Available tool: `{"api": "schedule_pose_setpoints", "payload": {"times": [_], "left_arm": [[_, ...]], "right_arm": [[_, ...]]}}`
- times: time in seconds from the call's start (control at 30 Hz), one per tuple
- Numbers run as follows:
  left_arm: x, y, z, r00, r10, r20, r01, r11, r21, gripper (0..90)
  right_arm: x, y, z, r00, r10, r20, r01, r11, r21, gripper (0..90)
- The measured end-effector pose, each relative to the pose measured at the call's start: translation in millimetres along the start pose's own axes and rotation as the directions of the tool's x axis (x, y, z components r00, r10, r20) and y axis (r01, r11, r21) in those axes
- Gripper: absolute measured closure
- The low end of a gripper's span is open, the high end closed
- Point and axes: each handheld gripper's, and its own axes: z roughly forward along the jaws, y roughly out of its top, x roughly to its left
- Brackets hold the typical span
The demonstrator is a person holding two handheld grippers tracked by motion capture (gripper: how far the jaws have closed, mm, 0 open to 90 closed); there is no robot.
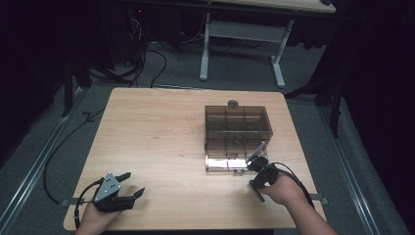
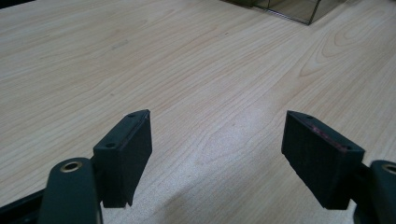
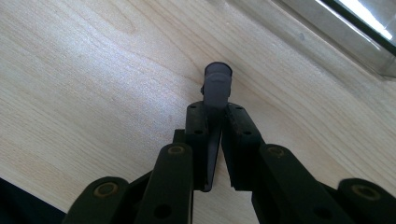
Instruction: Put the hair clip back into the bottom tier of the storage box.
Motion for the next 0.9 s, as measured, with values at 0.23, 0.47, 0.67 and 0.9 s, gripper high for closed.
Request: {"api": "schedule_pose_setpoints", "payload": {"times": [0.23,0.47,0.67,0.9], "left_arm": [[-0.1,0.0,0.0,1.0000,0.000,0.001,0.000,1.0000,0.000,24.9],[0.0,0.1,0.0,1.0000,0.002,0.000,-0.002,1.0000,0.003,24.9],[-0.3,0.0,0.1,1.0000,0.003,-0.001,-0.003,1.0000,0.000,24.9],[-0.1,0.0,-0.1,1.0000,0.004,0.000,-0.004,1.0000,0.002,24.9]], "right_arm": [[1.2,0.9,0.7,1.0000,-0.009,0.001,0.009,1.000,0.001,81.2],[1.8,1.5,1.8,0.9999,-0.016,0.001,0.016,1.000,-0.002,81.2],[0.9,1.8,-3.6,0.9998,-0.021,0.006,0.021,1.000,-0.009,81.2],[-1.0,4.1,-13.9,0.9995,-0.029,0.011,0.029,0.999,-0.017,81.3]]}}
